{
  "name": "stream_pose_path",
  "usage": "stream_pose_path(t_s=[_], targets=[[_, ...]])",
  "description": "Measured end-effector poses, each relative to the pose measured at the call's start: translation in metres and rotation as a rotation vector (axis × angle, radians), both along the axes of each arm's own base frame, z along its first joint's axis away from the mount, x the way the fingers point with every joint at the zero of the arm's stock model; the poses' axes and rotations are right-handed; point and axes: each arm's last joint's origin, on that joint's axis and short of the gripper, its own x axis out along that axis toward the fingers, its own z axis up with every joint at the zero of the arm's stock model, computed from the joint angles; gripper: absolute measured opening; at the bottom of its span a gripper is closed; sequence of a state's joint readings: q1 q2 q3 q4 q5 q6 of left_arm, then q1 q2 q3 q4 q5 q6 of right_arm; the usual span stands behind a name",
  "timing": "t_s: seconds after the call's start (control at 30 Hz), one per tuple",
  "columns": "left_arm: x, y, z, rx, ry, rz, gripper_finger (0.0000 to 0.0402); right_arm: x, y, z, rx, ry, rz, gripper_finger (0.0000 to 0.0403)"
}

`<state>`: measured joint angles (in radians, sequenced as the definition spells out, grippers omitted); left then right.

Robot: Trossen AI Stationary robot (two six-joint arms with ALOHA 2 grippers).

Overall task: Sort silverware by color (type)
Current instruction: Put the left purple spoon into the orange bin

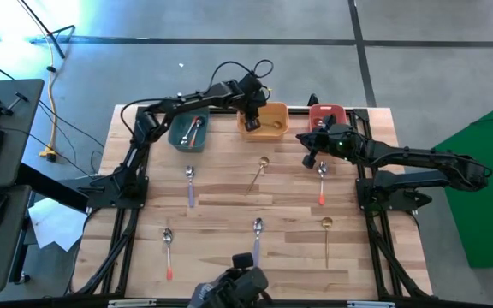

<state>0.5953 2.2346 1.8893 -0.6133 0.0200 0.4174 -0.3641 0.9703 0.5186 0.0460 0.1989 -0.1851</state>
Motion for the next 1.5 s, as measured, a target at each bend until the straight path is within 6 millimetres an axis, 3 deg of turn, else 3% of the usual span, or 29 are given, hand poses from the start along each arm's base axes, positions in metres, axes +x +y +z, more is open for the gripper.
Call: stream_pose_path(t_s=[0.27, 0.5, 0.63, 0.87, 1.13, 1.3, 1.5], targets=[[0.001, -0.009, 0.032, 0.015, -0.116, 0.005, 0.0060, -0.001, 0.000, -0.001, 0.022, -0.001, -0.009, 0.0000], [0.020, -0.027, 0.006, 0.104, -0.263, -0.049, 0.0018, -0.005, -0.001, -0.019, 0.018, -0.095, 0.007, 0.0000], [0.017, -0.035, -0.006, 0.159, -0.356, -0.051, 0.0016, -0.009, -0.004, -0.026, 0.060, -0.108, -0.019, 0.0000], [-0.025, -0.062, -0.014, 0.228, -0.490, -0.051, 0.0017, -0.009, -0.005, -0.026, 0.096, -0.161, -0.041, 0.0000], [-0.098, -0.127, -0.025, 0.282, -0.677, -0.096, 0.0017, 0.004, 0.007, -0.036, 0.137, -0.144, 0.023, 0.0000], [-0.143, -0.171, -0.038, 0.294, -0.753, -0.127, 0.0016, 0.024, 0.027, -0.044, 0.124, -0.159, 0.102, 0.0000], [-0.181, -0.218, -0.046, 0.291, -0.799, -0.189, 0.0016, 0.041, 0.051, -0.049, 0.070, -0.204, 0.196, 0.0000]])
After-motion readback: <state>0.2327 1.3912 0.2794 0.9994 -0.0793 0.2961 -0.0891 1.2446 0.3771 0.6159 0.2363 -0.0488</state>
